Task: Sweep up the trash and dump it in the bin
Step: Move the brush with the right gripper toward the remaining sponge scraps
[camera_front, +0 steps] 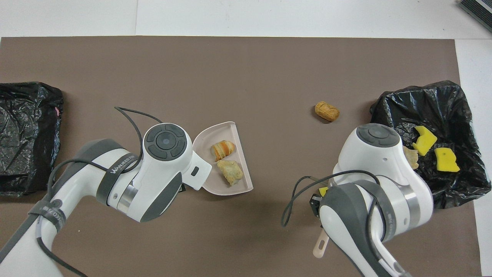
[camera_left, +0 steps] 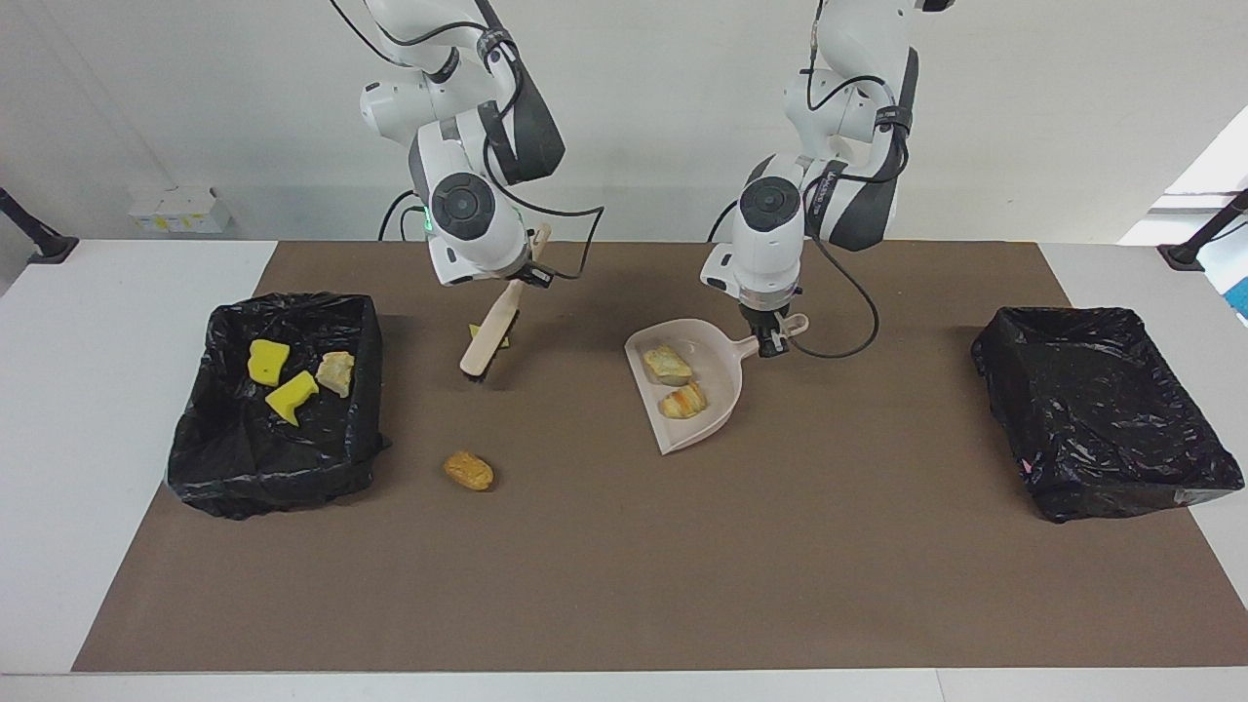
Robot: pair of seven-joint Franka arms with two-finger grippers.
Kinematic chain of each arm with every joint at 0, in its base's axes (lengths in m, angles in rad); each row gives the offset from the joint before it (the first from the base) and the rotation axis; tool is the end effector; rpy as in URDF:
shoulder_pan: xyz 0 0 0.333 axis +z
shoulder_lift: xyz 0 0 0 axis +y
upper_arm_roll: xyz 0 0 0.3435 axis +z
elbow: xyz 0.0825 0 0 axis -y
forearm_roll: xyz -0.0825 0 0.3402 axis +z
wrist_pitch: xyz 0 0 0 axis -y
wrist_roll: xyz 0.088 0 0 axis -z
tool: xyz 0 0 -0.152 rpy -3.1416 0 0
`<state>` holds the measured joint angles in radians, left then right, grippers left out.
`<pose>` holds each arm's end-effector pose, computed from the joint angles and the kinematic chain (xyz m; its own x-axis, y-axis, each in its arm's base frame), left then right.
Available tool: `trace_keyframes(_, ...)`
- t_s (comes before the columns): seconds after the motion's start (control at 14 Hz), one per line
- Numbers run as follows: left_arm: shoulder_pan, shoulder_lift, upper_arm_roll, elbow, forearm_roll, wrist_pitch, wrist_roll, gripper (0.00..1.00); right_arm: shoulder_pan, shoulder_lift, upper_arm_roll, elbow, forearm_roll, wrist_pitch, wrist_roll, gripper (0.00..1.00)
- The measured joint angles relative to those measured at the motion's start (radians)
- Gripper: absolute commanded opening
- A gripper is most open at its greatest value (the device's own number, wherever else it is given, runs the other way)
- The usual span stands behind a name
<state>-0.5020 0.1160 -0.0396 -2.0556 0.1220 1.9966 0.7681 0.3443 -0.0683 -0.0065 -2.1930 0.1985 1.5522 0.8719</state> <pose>0.4432 -0.2518 0.3760 0.1905 -0.9624 -0.1934 -0.9774 -0.2043 0.0536 0.3530 0.1561 0.3997 0.6833 -0.5527 -0.4771 -0.4602 -0.8333 0.3063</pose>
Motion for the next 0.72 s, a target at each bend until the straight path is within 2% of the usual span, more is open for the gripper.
trace_keyframes(0.22, 0.0, 0.0, 0.001, -0.001, 0.0, 0.0, 0.0, 0.0, 0.004, -0.158, 0.009, -0.256, -0.002, 0.19, -0.003, 0.0)
trace_keyframes(0.36, 0.0, 0.0, 0.001, -0.001, 0.0, 0.0, 0.0, 0.0, 0.023, -0.215, 0.012, -0.347, -0.004, 0.318, -0.032, 0.0)
trace_keyframes(0.57, 0.0, -0.001, 0.001, -0.001, 0.0, 0.0, 0.0, 0.0, 0.054, -0.189, 0.014, -0.323, -0.004, 0.455, -0.111, 0.0)
trace_keyframes(0.72, 0.0, -0.001, 0.001, -0.001, 0.0, 0.001, 0.0, 0.0, 0.052, -0.119, 0.013, -0.226, -0.004, 0.469, -0.179, 0.0)
